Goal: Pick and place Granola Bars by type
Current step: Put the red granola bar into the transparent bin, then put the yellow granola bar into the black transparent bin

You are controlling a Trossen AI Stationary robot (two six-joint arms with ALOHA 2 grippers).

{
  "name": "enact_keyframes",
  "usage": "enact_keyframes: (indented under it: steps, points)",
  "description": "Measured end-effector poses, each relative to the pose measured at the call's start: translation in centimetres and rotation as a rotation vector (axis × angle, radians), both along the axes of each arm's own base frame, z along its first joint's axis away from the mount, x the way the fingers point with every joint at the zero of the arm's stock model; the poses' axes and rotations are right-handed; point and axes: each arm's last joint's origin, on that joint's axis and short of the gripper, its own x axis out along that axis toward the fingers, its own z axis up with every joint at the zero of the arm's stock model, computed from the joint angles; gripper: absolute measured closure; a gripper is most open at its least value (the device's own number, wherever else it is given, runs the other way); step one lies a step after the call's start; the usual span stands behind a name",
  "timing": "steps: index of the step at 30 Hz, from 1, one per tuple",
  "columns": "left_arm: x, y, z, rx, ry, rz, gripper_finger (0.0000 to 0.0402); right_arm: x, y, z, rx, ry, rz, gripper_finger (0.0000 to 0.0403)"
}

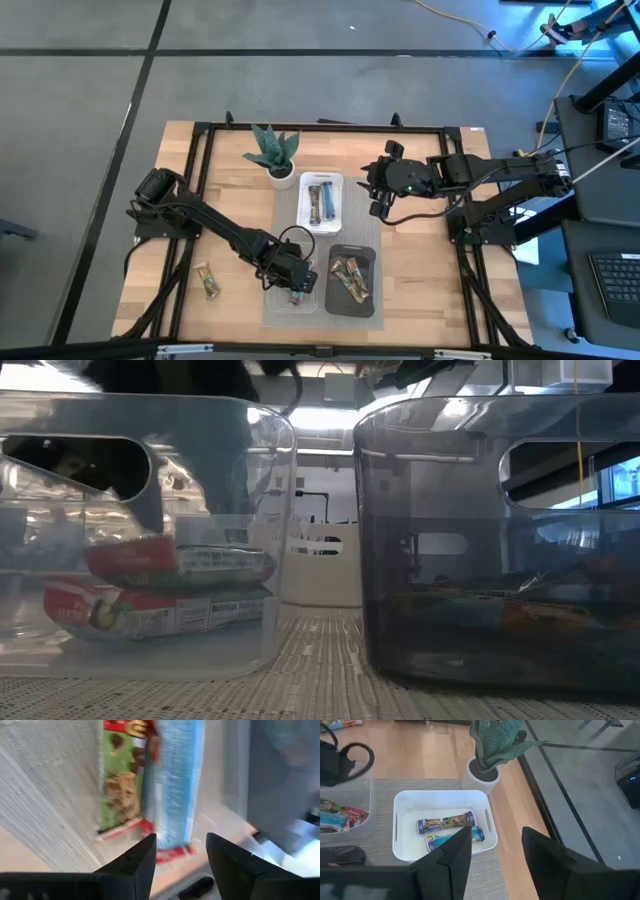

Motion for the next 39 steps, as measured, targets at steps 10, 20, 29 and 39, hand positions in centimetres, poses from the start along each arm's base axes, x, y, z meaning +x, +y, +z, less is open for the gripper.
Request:
enact_keyframes:
  steps: [10,20,29,39]
  points:
    - [-1.8,0.6,5.0,0.064,-0.173,0.097,0.0235,0.0,0.0,0.0,-0.001,0.006,0.001,0.0226]
    - [-4.5,0.1,6.6,0.338,-0.229,-0.075,0.0235,-0.1,0.0,-0.1,-0.004,0.01,0.001,0.0226]
    - [-4.5,-0.2,6.4,0.337,-0.224,-0.146,0.0234,0.0,0.0,-0.1,-0.003,0.009,0.001,0.0226]
    - [-4.5,-0.2,6.4,0.325,-0.222,-0.147,0.0153,0.2,0.0,-0.5,-0.002,0.009,-0.001,0.0226]
